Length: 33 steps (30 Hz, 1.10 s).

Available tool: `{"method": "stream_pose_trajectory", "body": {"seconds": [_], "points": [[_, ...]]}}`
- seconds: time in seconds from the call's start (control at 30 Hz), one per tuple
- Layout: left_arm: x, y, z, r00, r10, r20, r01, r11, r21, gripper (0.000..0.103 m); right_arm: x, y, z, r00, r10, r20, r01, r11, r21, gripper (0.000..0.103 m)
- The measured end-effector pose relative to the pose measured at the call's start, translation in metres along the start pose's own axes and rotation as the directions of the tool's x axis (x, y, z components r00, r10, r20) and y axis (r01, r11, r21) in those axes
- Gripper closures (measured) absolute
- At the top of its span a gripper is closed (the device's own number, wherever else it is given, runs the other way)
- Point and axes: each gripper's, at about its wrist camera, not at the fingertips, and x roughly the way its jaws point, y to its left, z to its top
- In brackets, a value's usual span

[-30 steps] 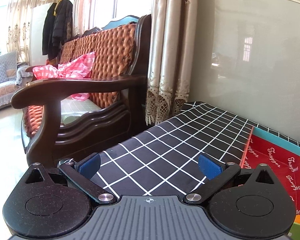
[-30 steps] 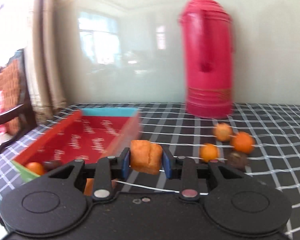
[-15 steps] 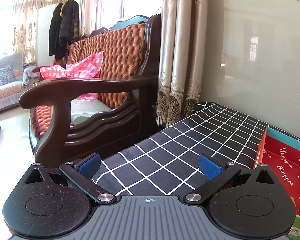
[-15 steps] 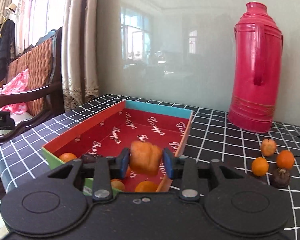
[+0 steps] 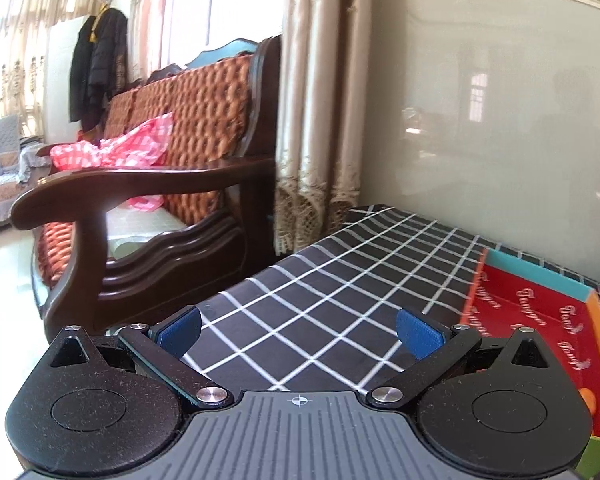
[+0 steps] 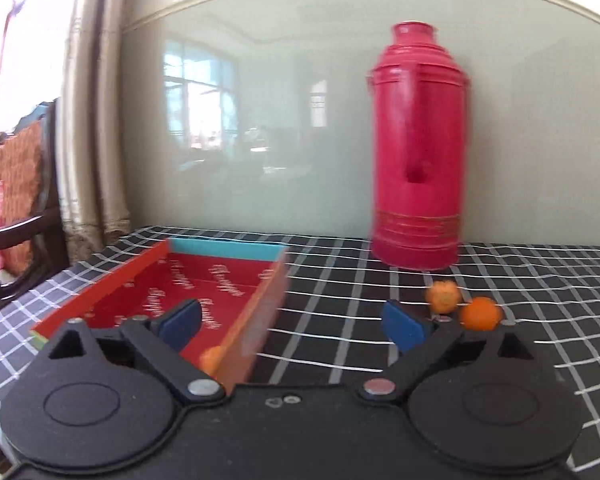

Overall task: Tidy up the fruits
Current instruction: 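Move the left gripper to a small orange and close on it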

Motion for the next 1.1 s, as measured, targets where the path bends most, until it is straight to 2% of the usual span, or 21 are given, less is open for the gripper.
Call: {"method": "stream_pose_trajectory", "body": {"seconds": [0.1,0.17,0.3,0.4,0.47,0.6,0.67,0.8,0.93,1.0,1.1], "points": [[-0.012,-0.020,-0.001,0.997,-0.067,0.031,0.066,0.997,0.036,0.000,-0.004,-0.024,-0.002,0.992,-0.125,-0.001,0.125,0.992,0.034,0.006],[-0.021,-0.036,-0.004,0.992,-0.120,0.049,0.116,0.991,0.072,0.000,-0.007,-0.040,-0.002,0.981,-0.194,-0.010,0.195,0.979,0.054,0.006],[-0.041,-0.074,-0.010,0.967,-0.243,0.073,0.230,0.961,0.151,0.000,-0.017,-0.071,-0.003,0.945,-0.327,-0.020,0.328,0.942,0.076,0.006],[-0.058,-0.101,-0.019,0.941,-0.329,0.084,0.305,0.928,0.215,0.000,-0.025,-0.094,-0.004,0.903,-0.428,-0.029,0.429,0.899,0.093,0.006],[-0.067,-0.118,-0.024,0.917,-0.392,0.074,0.365,0.900,0.239,0.000,-0.031,-0.110,-0.007,0.872,-0.488,-0.035,0.489,0.866,0.101,0.006],[-0.081,-0.154,-0.036,0.866,-0.498,0.032,0.470,0.835,0.286,0.000,-0.043,-0.134,-0.011,0.788,-0.616,-0.026,0.615,0.782,0.106,0.006],[-0.085,-0.174,-0.042,0.844,-0.536,0.007,0.507,0.802,0.315,0.000,-0.050,-0.143,-0.013,0.765,-0.644,-0.021,0.643,0.759,0.102,0.006],[-0.088,-0.213,-0.056,0.827,-0.559,-0.054,0.535,0.756,0.376,0.000,-0.061,-0.157,-0.016,0.752,-0.659,-0.016,0.657,0.747,0.101,0.006],[-0.075,-0.245,-0.058,0.816,-0.567,-0.115,0.565,0.738,0.370,0.001,-0.081,-0.166,-0.016,0.772,-0.635,0.038,0.625,0.768,0.140,0.006],[-0.066,-0.260,-0.057,0.807,-0.575,-0.134,0.581,0.732,0.355,0.013,-0.090,-0.174,-0.017,0.772,-0.634,0.056,0.618,0.767,0.171,0.006],[-0.053,-0.282,-0.058,0.792,-0.581,-0.188,0.607,0.718,0.340,0.020,-0.097,-0.185,-0.020,0.760,-0.648,0.050,0.629,0.753,0.192,0.006]]}}
